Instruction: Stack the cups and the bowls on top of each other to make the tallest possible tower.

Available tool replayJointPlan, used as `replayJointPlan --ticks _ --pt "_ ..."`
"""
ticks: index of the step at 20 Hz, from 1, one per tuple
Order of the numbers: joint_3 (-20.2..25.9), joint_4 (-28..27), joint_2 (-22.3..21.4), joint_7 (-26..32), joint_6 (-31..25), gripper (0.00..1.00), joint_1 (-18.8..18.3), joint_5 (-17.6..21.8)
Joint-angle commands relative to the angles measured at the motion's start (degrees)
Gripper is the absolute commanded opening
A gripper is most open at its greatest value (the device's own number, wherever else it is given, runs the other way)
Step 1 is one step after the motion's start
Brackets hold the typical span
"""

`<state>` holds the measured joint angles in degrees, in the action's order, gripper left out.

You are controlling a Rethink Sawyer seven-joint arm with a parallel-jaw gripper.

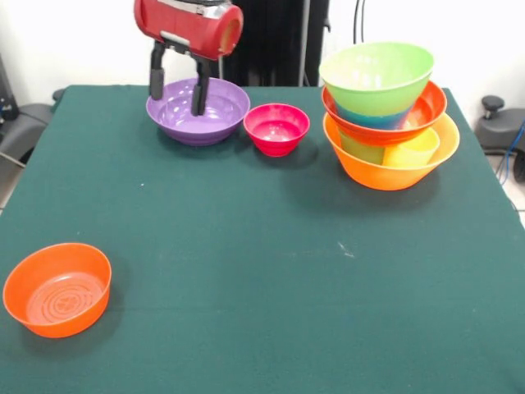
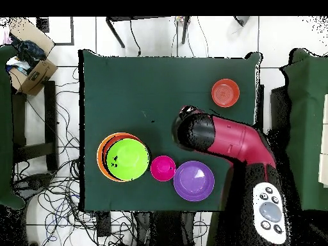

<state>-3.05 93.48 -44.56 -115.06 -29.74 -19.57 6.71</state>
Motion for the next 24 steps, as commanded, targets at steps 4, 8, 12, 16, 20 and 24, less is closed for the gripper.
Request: replayJointPlan --ticks 4,8,12,16,20,24 --pt "1.2 10.3 -1.0 -4.9 -0.6 1.00 -2.0 -0.6" --pt "2.9 11.4 -0.1 -4.8 0.2 1.00 -3.2 -1.6" --pt "3.6 11.7 0.0 -5.9 -0.8 1.00 -3.6 -3.6" --pt "3.7 11.9 0.1 -6.5 0.6 1.00 -3.8 -4.6" --pt "4.1 12.1 1.0 -7.0 3.8 1.00 -3.9 -5.2" --pt "4.7 12.3 1.4 -6.9 5.2 1.00 -4.2 -5.9"
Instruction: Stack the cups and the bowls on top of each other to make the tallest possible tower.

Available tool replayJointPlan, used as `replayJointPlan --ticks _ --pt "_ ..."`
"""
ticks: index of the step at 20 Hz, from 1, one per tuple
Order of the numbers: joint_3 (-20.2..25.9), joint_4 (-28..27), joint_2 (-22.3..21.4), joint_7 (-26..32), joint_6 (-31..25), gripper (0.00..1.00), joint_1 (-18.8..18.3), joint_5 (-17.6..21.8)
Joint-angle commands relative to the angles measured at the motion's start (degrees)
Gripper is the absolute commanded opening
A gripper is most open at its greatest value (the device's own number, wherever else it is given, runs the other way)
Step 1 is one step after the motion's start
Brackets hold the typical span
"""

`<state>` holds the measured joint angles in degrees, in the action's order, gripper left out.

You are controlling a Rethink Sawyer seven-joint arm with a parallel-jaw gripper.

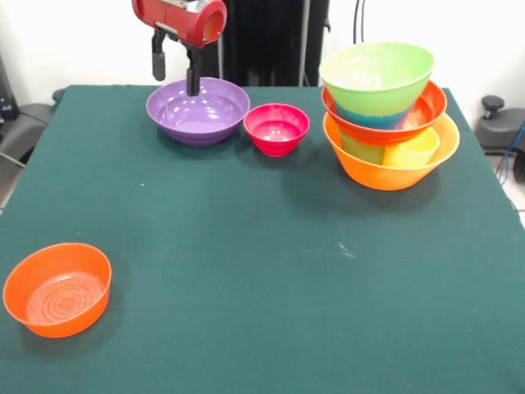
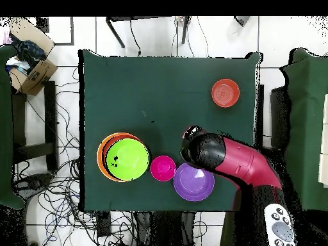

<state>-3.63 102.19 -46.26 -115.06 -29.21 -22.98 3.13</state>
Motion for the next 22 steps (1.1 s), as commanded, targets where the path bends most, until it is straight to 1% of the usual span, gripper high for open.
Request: replayJointPlan --ticks 1,4,11,15,17,20,22 --pt "5.3 3.4 3.3 -6.9 5.0 1.00 -0.7 -2.5" --pt "4.9 3.3 3.5 -7.2 5.4 1.00 0.1 -2.7" --pt "4.3 1.9 5.7 -7.0 6.4 1.00 1.0 -2.8" --pt "3.8 1.3 6.4 -6.6 5.2 1.00 1.7 -2.4" --pt "3.5 1.2 6.2 -5.6 3.7 1.00 2.0 -1.7" --pt "3.5 2.4 4.0 -4.5 1.6 1.00 1.8 -1.6" --pt "3.1 2.1 4.5 -4.7 2.2 1.00 2.0 -1.4"
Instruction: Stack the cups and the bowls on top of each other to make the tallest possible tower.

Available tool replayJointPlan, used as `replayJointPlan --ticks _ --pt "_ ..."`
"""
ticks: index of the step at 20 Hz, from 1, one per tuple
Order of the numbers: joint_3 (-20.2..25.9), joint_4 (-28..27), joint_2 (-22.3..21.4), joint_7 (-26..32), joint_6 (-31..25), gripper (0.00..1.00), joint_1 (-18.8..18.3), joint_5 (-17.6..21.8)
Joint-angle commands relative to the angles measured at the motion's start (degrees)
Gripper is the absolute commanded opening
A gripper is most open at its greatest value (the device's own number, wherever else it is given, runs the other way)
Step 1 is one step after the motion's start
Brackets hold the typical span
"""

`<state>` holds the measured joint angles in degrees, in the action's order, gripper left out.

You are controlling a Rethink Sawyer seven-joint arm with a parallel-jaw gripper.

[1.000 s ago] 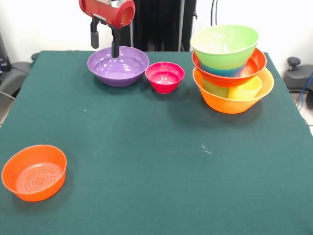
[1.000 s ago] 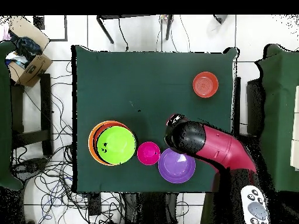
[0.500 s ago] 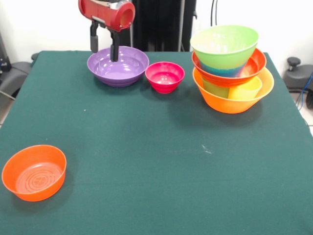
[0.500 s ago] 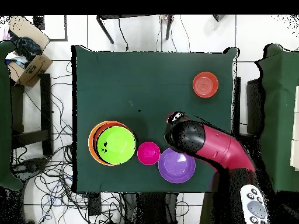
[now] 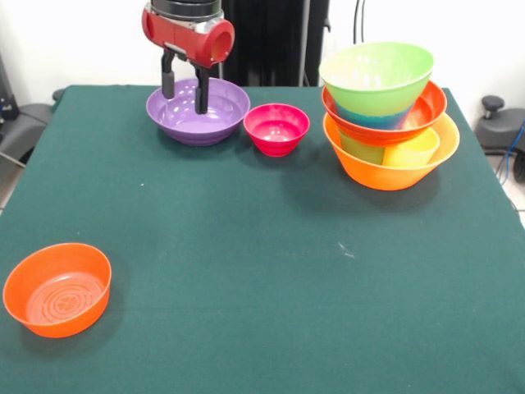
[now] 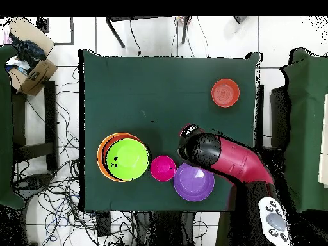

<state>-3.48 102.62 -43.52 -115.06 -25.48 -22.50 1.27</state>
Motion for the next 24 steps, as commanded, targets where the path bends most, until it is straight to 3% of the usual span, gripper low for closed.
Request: replayJointPlan --ticks 1,5,12,24 --pt "3.4 2.0 2.2 -4.6 -0.7 1.00 1.0 0.4" --pt "2.8 2.4 2.3 -5.0 0.4 1.00 0.9 0.7" --pt "3.3 0.1 6.8 -6.4 8.4 1.00 2.0 1.7" --pt "0.3 0.4 6.8 -7.6 3.2 1.00 5.5 -0.2"
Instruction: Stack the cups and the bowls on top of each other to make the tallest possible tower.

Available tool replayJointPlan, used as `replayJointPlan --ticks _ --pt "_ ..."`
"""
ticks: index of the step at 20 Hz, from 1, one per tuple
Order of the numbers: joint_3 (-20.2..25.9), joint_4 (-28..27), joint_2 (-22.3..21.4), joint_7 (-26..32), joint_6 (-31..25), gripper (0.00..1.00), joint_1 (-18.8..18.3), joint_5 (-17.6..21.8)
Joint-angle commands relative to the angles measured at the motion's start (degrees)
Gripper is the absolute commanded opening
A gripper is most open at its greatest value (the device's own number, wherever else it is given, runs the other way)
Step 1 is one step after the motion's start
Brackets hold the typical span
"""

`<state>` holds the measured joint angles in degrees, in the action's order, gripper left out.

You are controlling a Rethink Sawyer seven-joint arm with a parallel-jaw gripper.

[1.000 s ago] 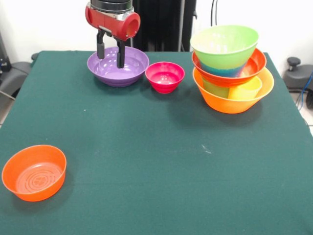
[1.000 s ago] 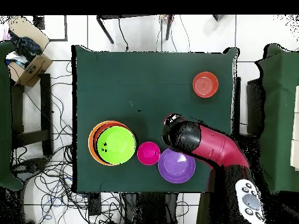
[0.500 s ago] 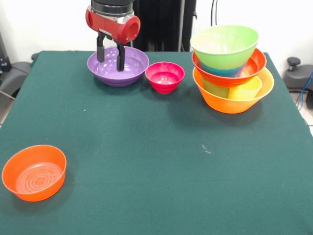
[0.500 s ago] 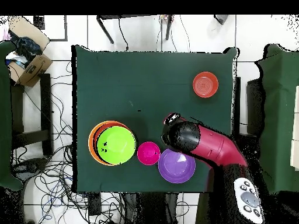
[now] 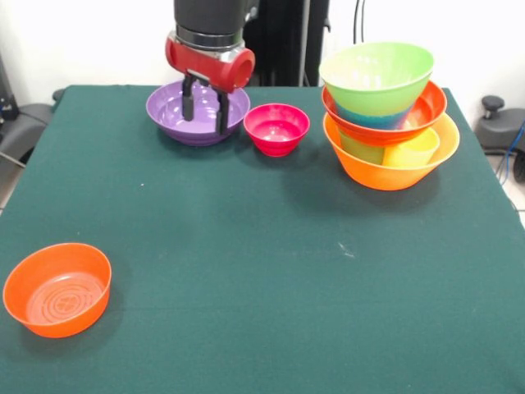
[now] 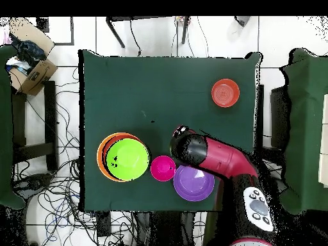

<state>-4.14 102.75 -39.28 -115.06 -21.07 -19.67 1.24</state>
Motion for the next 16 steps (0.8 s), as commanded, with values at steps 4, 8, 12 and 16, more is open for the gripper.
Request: replayJointPlan --ticks 4,8,12,16 --pt "1.2 -0.8 3.0 -6.2 -4.7 1.00 2.4 -0.5" --pt "0.1 -1.9 3.2 -5.7 -7.9 1.00 3.4 -0.2" --pt "-0.5 -3.8 4.3 -5.4 -10.7 1.00 3.9 -0.3" --pt "-0.3 -5.3 6.8 -5.5 -10.4 1.00 3.8 -0.4"
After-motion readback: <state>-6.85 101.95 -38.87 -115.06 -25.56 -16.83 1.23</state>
